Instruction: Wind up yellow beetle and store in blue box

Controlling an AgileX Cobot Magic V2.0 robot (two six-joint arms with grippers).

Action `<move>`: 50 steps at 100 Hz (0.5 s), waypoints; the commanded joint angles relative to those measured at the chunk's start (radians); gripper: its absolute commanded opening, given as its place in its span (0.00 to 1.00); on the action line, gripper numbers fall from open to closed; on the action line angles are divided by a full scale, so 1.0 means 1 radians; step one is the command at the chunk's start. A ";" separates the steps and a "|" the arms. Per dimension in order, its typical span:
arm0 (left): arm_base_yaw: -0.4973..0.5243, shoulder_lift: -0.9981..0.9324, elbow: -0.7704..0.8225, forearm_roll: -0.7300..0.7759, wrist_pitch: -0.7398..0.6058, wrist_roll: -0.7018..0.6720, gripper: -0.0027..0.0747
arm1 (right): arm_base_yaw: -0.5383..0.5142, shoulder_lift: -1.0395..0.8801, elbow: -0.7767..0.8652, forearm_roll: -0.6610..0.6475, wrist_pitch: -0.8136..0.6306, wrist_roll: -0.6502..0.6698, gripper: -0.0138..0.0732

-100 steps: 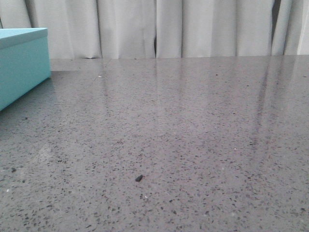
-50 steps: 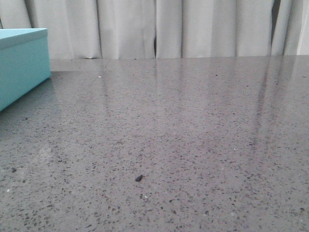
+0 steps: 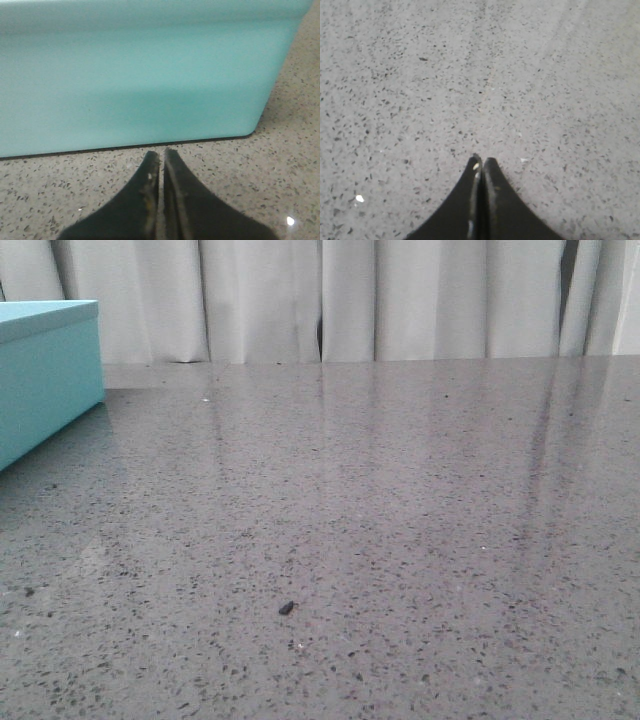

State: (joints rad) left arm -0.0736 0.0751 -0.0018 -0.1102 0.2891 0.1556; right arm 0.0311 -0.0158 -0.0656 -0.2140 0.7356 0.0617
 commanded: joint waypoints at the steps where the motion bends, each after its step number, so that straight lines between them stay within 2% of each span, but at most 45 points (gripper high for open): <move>1: -0.006 0.012 0.044 -0.007 -0.070 -0.003 0.01 | -0.019 0.003 0.101 0.089 0.333 -0.004 0.10; 50: -0.006 0.012 0.044 -0.007 -0.070 -0.003 0.01 | -0.033 -0.011 0.101 0.106 0.333 -0.004 0.10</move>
State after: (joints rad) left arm -0.0736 0.0751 -0.0018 -0.1102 0.2891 0.1556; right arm 0.0025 -0.0159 -0.0624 -0.1922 0.7222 0.0617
